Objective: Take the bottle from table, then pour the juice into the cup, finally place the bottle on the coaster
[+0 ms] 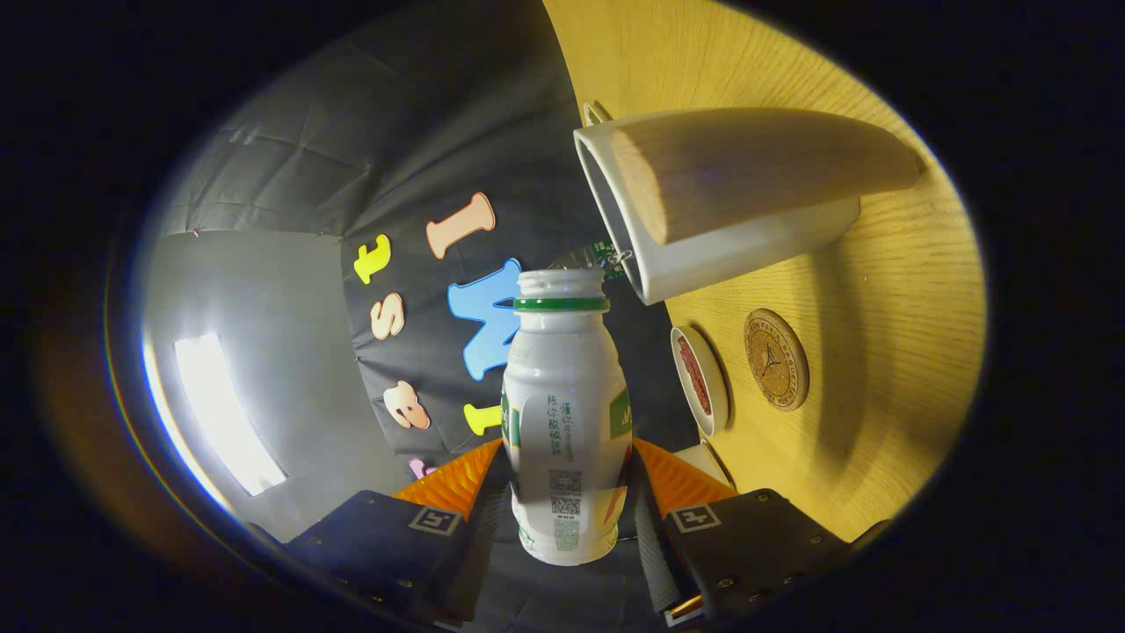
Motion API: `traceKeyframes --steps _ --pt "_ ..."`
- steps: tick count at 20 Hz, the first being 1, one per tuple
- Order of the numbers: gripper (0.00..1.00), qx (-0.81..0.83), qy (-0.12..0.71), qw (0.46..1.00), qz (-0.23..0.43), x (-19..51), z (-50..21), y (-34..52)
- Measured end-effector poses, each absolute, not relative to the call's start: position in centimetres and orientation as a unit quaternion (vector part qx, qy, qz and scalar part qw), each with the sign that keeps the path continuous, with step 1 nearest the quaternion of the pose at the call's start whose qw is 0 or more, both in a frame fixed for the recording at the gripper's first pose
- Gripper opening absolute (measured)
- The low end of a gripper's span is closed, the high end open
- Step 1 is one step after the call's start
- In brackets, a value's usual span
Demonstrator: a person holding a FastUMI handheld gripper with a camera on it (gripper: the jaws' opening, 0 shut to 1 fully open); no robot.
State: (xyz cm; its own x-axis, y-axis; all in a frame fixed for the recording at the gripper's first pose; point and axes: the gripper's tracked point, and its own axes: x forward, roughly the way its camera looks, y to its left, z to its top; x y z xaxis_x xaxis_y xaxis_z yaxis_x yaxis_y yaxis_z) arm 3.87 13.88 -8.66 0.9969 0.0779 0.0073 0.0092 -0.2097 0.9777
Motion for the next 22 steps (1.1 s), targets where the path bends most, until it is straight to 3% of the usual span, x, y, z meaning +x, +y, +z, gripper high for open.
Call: traceKeyframes --steps 22 --pt "0.71 0.803 0.002 0.596 0.020 3.4 -8.3 12.8"
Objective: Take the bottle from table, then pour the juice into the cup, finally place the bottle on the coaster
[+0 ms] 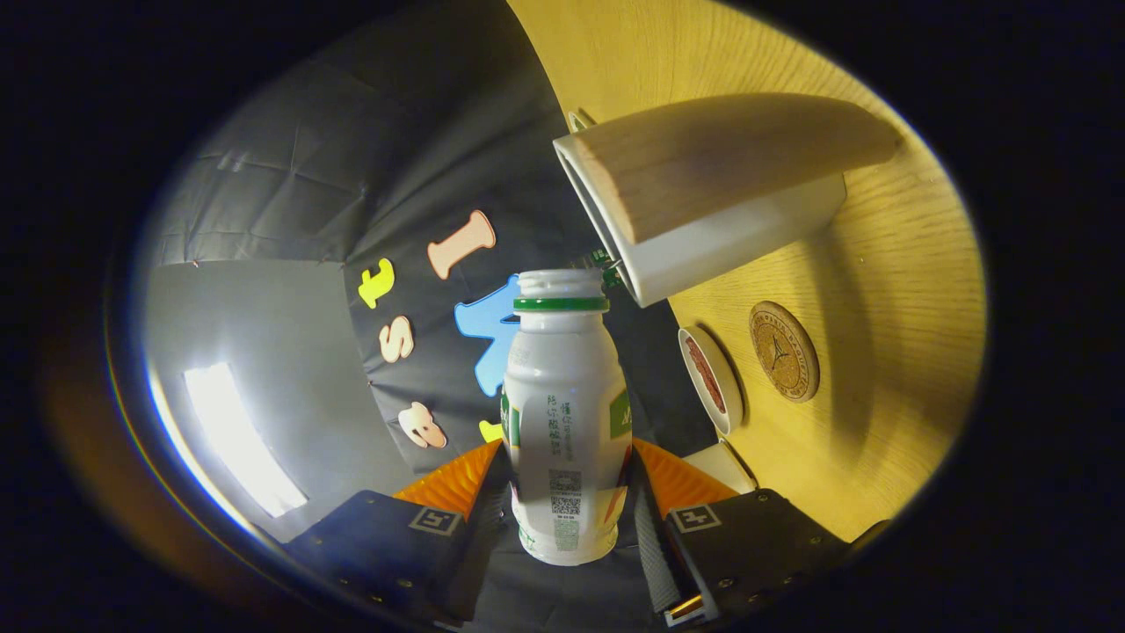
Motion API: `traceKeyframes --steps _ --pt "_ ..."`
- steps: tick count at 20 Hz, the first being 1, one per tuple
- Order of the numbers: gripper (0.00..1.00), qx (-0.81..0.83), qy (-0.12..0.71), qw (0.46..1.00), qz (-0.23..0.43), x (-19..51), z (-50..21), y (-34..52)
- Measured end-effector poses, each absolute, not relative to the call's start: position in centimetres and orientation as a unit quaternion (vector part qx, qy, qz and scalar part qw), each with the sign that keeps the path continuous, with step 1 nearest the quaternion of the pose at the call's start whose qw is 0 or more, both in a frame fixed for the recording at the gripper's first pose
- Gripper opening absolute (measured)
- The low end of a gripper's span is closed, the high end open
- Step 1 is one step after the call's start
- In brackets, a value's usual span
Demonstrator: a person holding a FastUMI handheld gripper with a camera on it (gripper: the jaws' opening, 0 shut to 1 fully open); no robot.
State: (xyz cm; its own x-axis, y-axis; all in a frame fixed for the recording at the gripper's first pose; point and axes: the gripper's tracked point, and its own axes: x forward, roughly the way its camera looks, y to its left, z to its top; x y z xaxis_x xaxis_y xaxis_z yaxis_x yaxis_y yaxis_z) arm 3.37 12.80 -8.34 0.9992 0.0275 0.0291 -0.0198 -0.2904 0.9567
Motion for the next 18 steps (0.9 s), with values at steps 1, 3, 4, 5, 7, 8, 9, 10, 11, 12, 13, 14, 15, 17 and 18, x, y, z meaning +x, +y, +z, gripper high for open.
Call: traceKeyframes --steps 1,3,4,5,7,8,9,10,11,12,13,14,15,17,18 --pt "0.71 0.804 0.000 0.594 0.019 3.3 -8.4 12.6" --pt "0.71 0.806 -0.001 0.592 0.019 3.3 -8.4 12.7" --pt "0.71 0.806 -0.003 0.591 0.018 3.3 -8.4 12.6" --pt "0.71 0.807 -0.004 0.591 0.018 3.2 -8.3 12.5" --pt "0.71 0.807 -0.007 0.590 0.017 3.1 -8.3 12.3" --pt "0.71 0.808 -0.008 0.589 0.017 3.1 -8.4 12.3" --pt "0.71 0.808 -0.010 0.589 0.016 3.1 -8.3 12.2" --pt "0.71 0.809 -0.011 0.588 0.016 3.0 -8.3 12.2" --pt "0.71 0.810 -0.014 0.586 0.016 2.9 -8.2 12.0" --pt "0.71 0.811 -0.016 0.584 0.015 3.0 -8.2 11.9" --pt "0.71 0.813 -0.018 0.582 0.015 2.9 -8.3 11.9" --pt "0.71 0.814 -0.019 0.580 0.014 2.9 -8.3 11.8" --pt "0.71 0.816 -0.020 0.578 0.013 2.9 -8.2 11.8" --pt "0.71 0.819 -0.023 0.573 0.012 2.8 -8.1 11.7" --pt "0.71 0.821 -0.025 0.571 0.011 2.9 -8.2 11.6"
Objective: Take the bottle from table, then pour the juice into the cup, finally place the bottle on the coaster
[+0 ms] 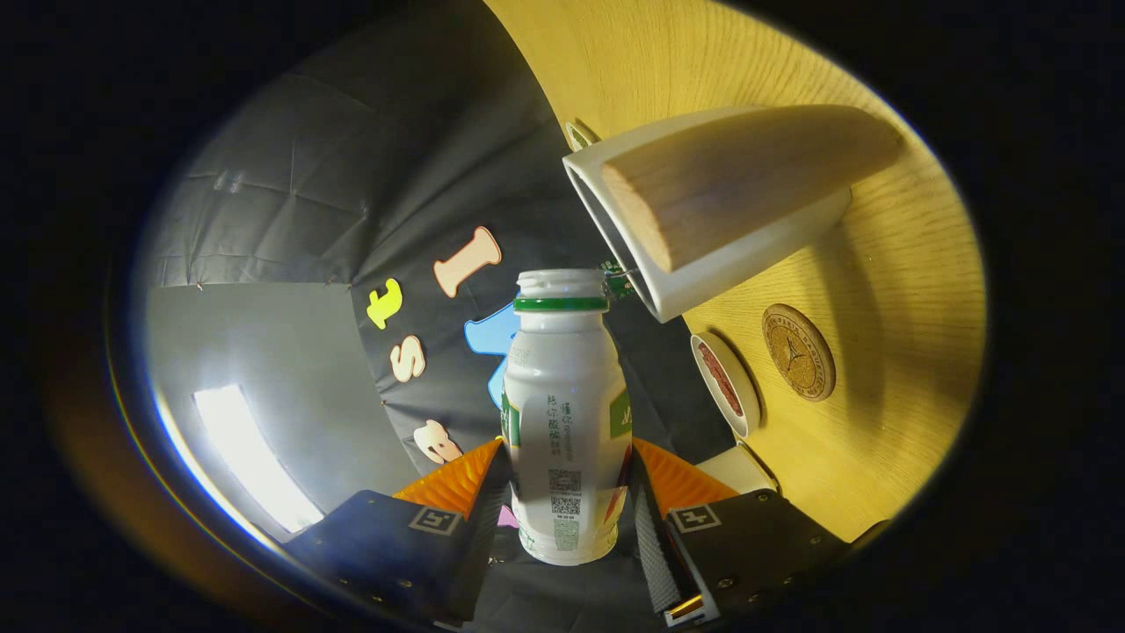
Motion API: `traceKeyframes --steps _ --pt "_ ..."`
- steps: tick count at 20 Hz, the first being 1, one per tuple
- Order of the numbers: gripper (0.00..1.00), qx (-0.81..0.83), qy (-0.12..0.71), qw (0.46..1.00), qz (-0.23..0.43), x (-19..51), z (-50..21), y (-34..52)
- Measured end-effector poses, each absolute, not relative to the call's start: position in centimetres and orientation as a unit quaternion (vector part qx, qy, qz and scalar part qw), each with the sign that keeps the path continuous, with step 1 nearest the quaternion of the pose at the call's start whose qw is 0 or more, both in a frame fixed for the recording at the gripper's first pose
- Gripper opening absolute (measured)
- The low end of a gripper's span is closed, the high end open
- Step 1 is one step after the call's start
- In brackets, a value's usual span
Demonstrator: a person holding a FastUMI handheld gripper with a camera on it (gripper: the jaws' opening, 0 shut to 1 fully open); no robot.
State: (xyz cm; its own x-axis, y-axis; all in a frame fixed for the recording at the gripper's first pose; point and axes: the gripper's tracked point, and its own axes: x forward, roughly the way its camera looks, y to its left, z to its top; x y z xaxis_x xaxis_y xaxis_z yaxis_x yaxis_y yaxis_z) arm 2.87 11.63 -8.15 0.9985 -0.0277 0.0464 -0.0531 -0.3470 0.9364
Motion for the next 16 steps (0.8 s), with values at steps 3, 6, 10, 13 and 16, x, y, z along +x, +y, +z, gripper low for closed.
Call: traceKeyframes --steps 3,6,10,13,16 --pt "0.71 0.826 -0.032 0.563 0.009 2.75 -8.05 11.40" --pt "0.71 0.829 -0.037 0.558 0.005 2.64 -8.23 11.19" --pt "0.71 0.832 -0.041 0.553 0.002 2.68 -8.16 11.18" --pt "0.71 0.835 -0.044 0.549 0.002 2.85 -7.97 11.31" --pt "0.71 0.835 -0.047 0.548 0.002 2.77 -8.05 11.29"
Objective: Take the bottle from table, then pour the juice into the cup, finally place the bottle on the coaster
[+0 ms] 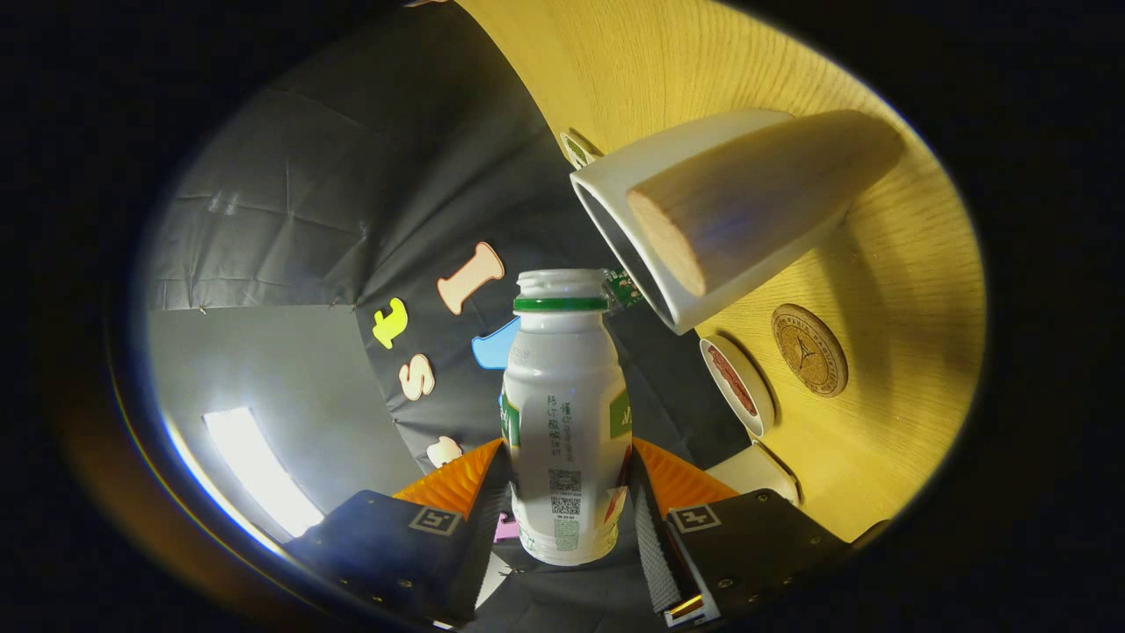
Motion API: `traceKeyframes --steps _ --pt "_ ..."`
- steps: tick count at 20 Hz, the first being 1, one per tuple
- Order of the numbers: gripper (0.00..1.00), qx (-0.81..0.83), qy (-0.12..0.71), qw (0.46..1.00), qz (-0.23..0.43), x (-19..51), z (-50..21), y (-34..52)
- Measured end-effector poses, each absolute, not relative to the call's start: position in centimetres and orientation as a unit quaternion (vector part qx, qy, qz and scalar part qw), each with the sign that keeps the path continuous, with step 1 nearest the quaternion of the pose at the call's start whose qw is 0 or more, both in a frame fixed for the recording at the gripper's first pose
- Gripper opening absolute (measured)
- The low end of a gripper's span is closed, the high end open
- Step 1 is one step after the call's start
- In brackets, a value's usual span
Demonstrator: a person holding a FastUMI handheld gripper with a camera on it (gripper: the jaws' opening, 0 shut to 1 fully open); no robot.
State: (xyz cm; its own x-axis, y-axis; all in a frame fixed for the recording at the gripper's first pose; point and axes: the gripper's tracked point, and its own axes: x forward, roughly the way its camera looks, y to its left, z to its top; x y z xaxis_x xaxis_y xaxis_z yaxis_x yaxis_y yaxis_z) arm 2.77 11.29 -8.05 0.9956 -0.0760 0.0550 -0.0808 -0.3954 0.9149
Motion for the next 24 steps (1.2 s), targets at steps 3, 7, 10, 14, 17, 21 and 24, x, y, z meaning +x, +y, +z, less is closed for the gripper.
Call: traceKeyframes --steps 3,7,10,14,17,21,24 --pt "0.71 0.817 -0.036 0.575 0.006 3.1 -8.2 11.9" --pt "0.71 0.687 0.034 0.726 0.009 4.4 -10.1 14.1" --pt "0.71 0.577 0.055 0.815 0.009 4.2 -11.4 13.7" --pt "0.71 0.478 0.075 0.875 0.004 4.3 -12.5 13.1" --pt "0.71 0.393 0.090 0.915 -0.006 5.2 -13.8 12.7" --pt "0.71 0.238 0.114 0.964 -0.024 6.6 -14.4 12.1" --pt "0.71 0.139 0.126 0.982 -0.030 7.7 -14.3 12.4"
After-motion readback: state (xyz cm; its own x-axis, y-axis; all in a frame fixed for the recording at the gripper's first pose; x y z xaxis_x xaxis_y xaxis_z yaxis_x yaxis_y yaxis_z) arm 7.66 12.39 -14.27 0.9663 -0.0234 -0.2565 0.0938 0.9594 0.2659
